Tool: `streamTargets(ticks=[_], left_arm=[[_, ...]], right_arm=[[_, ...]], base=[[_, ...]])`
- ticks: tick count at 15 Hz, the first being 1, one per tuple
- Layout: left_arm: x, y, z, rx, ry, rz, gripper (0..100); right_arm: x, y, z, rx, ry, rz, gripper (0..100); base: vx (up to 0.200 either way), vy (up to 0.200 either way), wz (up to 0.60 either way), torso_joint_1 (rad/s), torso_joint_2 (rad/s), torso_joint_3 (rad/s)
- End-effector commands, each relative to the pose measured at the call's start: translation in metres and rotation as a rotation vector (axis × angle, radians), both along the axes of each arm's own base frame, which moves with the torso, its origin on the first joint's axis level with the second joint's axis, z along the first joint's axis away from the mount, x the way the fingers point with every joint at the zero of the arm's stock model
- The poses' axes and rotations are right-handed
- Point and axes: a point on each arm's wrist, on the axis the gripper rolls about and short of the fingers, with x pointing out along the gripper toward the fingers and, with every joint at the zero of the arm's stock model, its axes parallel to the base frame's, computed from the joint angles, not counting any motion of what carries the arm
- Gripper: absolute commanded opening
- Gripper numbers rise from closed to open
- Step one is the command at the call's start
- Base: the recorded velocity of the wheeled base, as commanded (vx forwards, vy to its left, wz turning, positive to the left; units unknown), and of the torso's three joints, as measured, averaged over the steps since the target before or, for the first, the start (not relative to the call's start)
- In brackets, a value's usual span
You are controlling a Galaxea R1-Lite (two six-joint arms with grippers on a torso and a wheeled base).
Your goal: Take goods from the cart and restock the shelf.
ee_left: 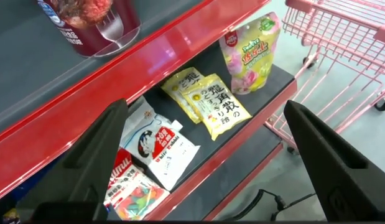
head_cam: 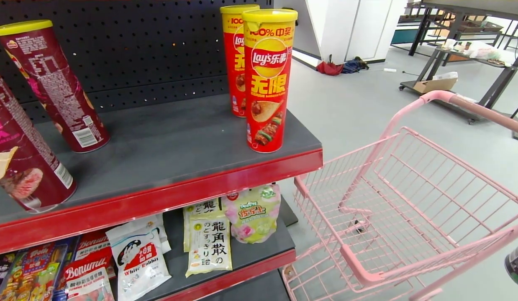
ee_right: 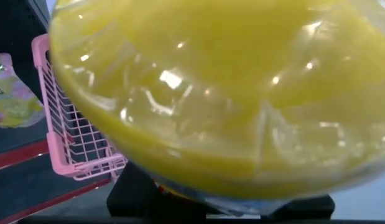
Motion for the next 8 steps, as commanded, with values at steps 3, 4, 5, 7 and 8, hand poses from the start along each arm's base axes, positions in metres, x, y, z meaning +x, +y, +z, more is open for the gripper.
streamTargets(ticks=[3,4,5,7,8], left_arm=[[-0.008,0.001,-0.003,-0.005,-0.024,-0.006,100],[-0.012,0.002,-0.005,-0.008,-0.031,-0.014,100],[-0.013,0.002,-0.006,-0.010,-0.031,-0.015,100],[-0.017,0.003,-0.008,-0.012,-0.040,-0.015,100],[-0.018,0.003,-0.008,-0.012,-0.043,-0.015,100]], right_arm=[[-0.004,0.000,-0.001,-0.002,-0.012,-0.004,0],[-0.003,0.000,-0.001,0.000,-0.008,-0.003,0],[-0.002,0.000,-0.002,0.001,-0.005,-0.001,0],[0.001,0.000,-0.002,0.000,0.004,0.004,0],[0.003,0.000,-0.002,0.000,0.011,0.004,0]], base=[[0.000,0.000,0.00,0.067,-0.21,-0.143],[0.000,0.000,0.00,0.144,-0.45,-0.320],[0.000,0.000,0.00,0.173,-0.51,-0.334],[0.000,0.000,0.00,0.193,-0.54,-0.356],[0.000,0.000,0.00,0.198,-0.57,-0.364]])
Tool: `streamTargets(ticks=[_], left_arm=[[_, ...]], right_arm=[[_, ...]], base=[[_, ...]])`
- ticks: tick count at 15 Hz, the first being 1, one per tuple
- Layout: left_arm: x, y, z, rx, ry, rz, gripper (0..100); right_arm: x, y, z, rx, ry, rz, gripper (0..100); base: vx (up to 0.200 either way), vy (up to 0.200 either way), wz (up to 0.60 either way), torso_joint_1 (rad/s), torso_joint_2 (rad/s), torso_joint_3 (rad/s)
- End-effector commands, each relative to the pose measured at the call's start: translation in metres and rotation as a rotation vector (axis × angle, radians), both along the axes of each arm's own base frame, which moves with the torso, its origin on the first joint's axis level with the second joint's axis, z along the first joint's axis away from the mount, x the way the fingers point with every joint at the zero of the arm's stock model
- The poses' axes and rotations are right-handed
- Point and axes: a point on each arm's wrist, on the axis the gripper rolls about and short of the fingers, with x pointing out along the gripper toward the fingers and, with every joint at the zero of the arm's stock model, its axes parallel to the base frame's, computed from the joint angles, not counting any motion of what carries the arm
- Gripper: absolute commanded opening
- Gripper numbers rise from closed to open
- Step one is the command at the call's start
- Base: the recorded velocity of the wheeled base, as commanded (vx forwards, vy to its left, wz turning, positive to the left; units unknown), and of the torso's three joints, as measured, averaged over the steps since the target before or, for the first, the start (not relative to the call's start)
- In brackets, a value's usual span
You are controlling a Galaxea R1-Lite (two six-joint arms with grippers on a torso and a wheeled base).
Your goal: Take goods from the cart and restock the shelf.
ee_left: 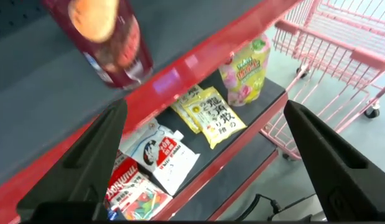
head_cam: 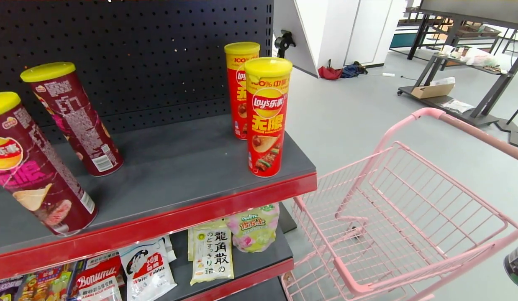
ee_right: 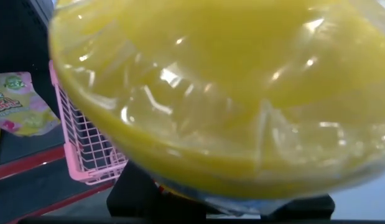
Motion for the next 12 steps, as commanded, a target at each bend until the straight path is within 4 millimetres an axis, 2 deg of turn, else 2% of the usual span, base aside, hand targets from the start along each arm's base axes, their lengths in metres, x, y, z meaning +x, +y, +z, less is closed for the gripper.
streamTargets(ticks=[1,5,10,12], left_arm=[[-0.003,0.001,0.000,-0.004,-0.019,0.001,100],[-0.003,0.001,0.000,-0.004,-0.019,0.001,100],[-0.003,0.001,0.000,-0.003,-0.019,0.002,100],[-0.003,0.001,0.000,-0.002,-0.014,0.002,100]], right_arm=[[0.006,0.000,-0.002,-0.001,0.028,0.002,0],[0.010,0.000,-0.003,0.001,0.043,0.011,0],[0.013,0.000,-0.008,-0.007,0.071,0.023,0],[0.012,0.000,-0.015,-0.035,0.079,0.029,0]], base=[[0.000,0.000,0.00,0.222,-0.58,-0.373],[0.000,0.000,0.00,0.217,-0.55,-0.341],[0.000,0.000,0.00,0.163,-0.39,-0.229],[0.000,0.000,0.60,0.078,-0.19,-0.098]])
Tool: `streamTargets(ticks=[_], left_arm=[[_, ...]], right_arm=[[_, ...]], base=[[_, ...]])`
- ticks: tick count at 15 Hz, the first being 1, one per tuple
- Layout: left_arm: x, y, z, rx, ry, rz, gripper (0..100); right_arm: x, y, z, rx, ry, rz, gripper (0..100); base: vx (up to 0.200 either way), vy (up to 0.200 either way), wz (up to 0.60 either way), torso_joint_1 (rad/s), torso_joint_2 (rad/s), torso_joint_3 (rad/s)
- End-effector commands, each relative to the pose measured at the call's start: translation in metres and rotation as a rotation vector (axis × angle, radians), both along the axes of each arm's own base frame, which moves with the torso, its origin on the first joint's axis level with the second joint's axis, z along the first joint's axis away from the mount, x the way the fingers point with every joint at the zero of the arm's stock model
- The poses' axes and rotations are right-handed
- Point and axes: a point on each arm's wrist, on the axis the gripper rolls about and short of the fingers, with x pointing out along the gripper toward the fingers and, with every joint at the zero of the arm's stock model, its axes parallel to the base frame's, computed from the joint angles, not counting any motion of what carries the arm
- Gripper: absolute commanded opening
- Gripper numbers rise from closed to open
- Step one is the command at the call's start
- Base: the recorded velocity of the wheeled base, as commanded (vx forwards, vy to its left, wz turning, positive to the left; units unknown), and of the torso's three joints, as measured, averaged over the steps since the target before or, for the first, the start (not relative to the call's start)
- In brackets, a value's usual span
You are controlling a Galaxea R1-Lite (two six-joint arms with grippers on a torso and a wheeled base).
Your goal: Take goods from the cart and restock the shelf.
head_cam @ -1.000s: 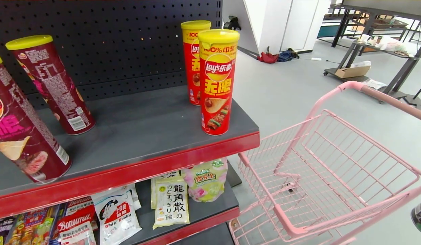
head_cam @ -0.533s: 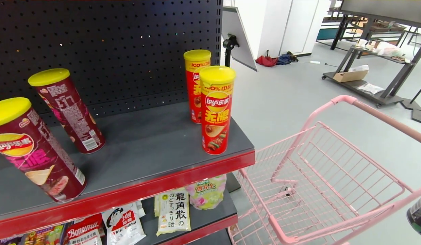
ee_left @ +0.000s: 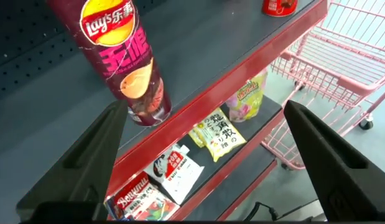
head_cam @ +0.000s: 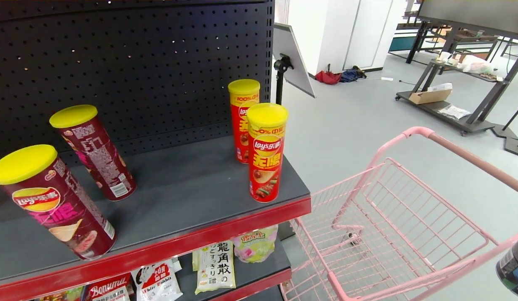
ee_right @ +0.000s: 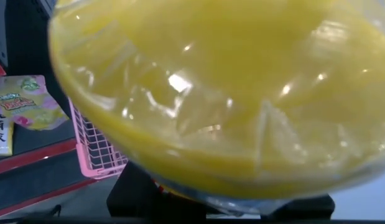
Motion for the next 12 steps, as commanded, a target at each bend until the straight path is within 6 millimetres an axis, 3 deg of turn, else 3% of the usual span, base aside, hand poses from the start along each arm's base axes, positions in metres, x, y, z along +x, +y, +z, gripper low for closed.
streamTargets(ticks=[1,6,12], left_arm=[[0.001,0.000,0.000,0.001,0.004,0.000,100],[0.002,0.000,-0.003,0.004,0.016,0.003,100],[0.002,0.000,-0.004,0.018,0.014,0.040,100]], right_arm=[[0.001,0.000,-0.006,-0.004,0.013,0.002,0],[0.003,0.000,-0.006,-0.005,0.018,0.006,0],[-0.012,0.000,-0.013,0.025,-0.023,-0.003,0]], base=[[0.000,0.000,0.60,0.022,-0.03,-0.032],[0.000,0.000,0.60,0.008,0.00,-0.007],[0.000,0.000,0.00,0.000,0.00,0.000]])
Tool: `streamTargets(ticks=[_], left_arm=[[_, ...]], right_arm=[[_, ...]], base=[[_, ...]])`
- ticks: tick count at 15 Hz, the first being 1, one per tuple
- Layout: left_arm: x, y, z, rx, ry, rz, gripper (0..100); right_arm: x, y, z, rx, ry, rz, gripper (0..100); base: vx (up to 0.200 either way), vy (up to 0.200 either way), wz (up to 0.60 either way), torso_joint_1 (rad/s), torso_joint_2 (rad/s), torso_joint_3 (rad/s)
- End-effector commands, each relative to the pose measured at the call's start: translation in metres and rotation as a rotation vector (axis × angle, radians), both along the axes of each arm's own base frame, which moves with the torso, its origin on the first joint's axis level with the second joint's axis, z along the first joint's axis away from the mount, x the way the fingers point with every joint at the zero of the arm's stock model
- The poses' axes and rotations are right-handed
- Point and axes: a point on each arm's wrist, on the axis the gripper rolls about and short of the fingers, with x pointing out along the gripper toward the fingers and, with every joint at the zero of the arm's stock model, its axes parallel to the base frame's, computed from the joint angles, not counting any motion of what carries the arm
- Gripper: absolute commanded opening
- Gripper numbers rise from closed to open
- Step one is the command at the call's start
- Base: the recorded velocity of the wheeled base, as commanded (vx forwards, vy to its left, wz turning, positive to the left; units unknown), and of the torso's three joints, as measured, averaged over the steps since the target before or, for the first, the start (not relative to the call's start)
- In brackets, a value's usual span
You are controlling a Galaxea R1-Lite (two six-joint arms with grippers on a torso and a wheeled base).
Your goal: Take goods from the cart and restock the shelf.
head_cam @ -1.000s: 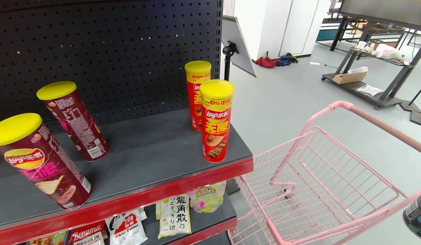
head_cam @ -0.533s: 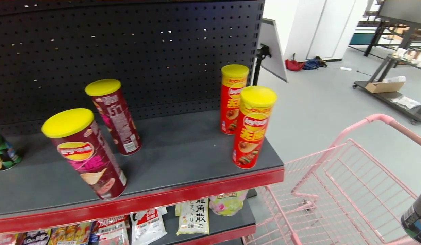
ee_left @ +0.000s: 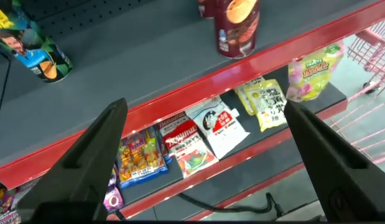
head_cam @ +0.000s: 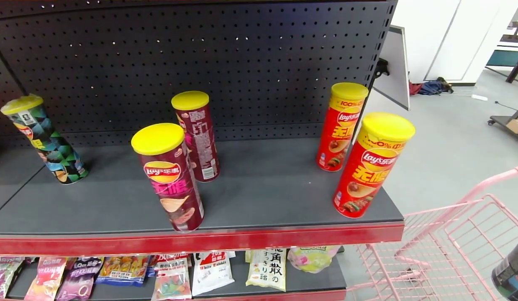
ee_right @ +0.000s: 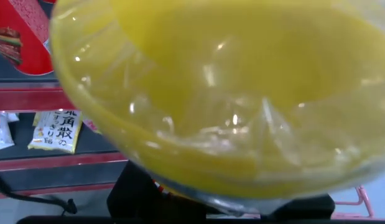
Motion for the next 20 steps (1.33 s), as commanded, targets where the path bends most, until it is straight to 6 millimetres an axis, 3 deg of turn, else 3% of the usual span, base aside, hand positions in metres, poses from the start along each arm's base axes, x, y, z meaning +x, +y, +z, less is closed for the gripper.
streamTargets(ticks=[1,7,10,14,20], left_arm=[[-0.0002,0.0001,-0.0003,0.000,-0.001,0.002,100],[-0.0016,0.0004,-0.0060,0.014,-0.002,0.000,100],[-0.0017,0.0004,-0.0062,0.022,-0.006,0.000,100],[-0.0043,0.0009,-0.0070,0.029,-0.024,-0.005,100],[-0.0070,0.0014,-0.0075,0.024,-0.039,-0.006,100]], right_arm=[[-0.0069,0.0000,-0.0047,0.000,-0.013,0.001,0],[-0.0086,0.0000,-0.0064,-0.003,-0.014,0.002,0],[-0.0086,0.0000,-0.0077,-0.003,-0.010,0.002,0],[-0.0117,0.0000,-0.0111,-0.005,-0.011,0.001,0],[-0.0117,0.0000,-0.0119,-0.005,-0.008,0.001,0]], base=[[0.000,0.000,0.00,0.000,0.00,0.000],[0.000,0.000,0.00,0.000,0.00,0.000],[-0.200,0.000,0.00,0.005,0.01,-0.001],[0.000,0.000,0.00,0.000,0.00,0.000],[0.000,0.200,0.00,0.010,0.01,0.002]])
